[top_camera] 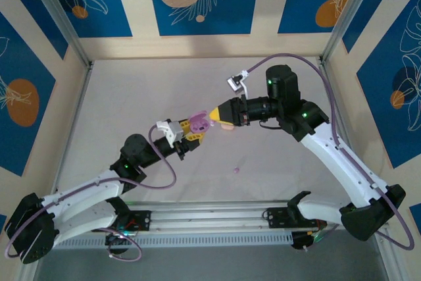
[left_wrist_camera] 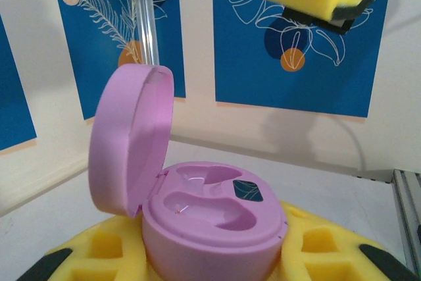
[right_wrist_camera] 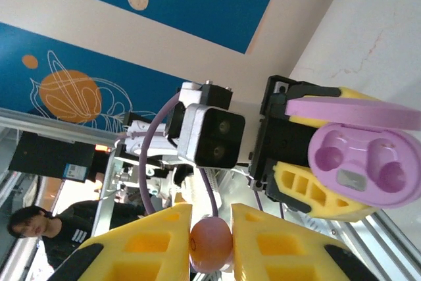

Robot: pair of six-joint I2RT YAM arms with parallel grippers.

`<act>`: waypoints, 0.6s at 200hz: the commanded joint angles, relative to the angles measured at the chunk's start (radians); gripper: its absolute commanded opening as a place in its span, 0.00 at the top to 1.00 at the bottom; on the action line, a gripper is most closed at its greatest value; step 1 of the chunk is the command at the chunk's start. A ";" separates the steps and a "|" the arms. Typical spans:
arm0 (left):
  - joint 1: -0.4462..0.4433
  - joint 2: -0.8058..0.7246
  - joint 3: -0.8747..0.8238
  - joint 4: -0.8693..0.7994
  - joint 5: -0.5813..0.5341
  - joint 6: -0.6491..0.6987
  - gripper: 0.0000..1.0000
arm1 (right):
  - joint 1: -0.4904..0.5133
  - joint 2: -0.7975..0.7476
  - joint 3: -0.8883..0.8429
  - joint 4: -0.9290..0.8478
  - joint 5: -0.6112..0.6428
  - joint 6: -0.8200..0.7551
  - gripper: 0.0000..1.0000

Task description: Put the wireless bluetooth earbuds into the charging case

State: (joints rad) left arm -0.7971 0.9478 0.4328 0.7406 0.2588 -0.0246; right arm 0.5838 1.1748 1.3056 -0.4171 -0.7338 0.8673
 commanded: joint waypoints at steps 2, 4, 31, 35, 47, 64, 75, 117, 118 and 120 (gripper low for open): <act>-0.011 0.022 0.024 0.053 -0.007 -0.016 0.74 | 0.036 0.016 0.043 -0.032 0.040 -0.029 0.79; -0.011 0.024 0.024 0.055 -0.005 -0.017 0.74 | 0.039 0.019 0.044 -0.032 0.043 -0.030 0.80; -0.011 0.040 0.016 0.086 -0.009 -0.032 0.74 | 0.062 0.042 0.052 -0.038 0.081 -0.033 0.80; -0.010 0.042 0.015 0.089 -0.010 -0.033 0.74 | 0.063 0.045 0.052 -0.040 0.087 -0.033 0.80; -0.010 0.040 0.015 0.088 -0.009 -0.035 0.74 | 0.063 0.048 0.053 -0.051 0.092 -0.042 0.80; -0.011 0.036 0.011 0.088 -0.009 -0.037 0.74 | 0.063 0.053 0.071 -0.105 0.114 -0.075 0.80; -0.011 0.034 0.005 0.088 -0.009 -0.034 0.74 | 0.063 0.055 0.073 -0.125 0.128 -0.086 0.80; -0.010 0.034 -0.017 0.117 0.005 -0.029 0.74 | 0.066 0.055 0.055 -0.127 0.147 -0.080 0.80; -0.010 0.034 -0.018 0.118 0.007 -0.029 0.74 | 0.066 0.055 0.055 -0.127 0.147 -0.080 0.80; -0.011 0.034 -0.019 0.119 0.010 -0.028 0.74 | 0.067 0.054 0.054 -0.127 0.148 -0.081 0.80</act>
State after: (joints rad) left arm -0.7971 0.9905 0.4313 0.7856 0.2565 -0.0463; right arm 0.6426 1.2308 1.3407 -0.5144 -0.6083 0.8070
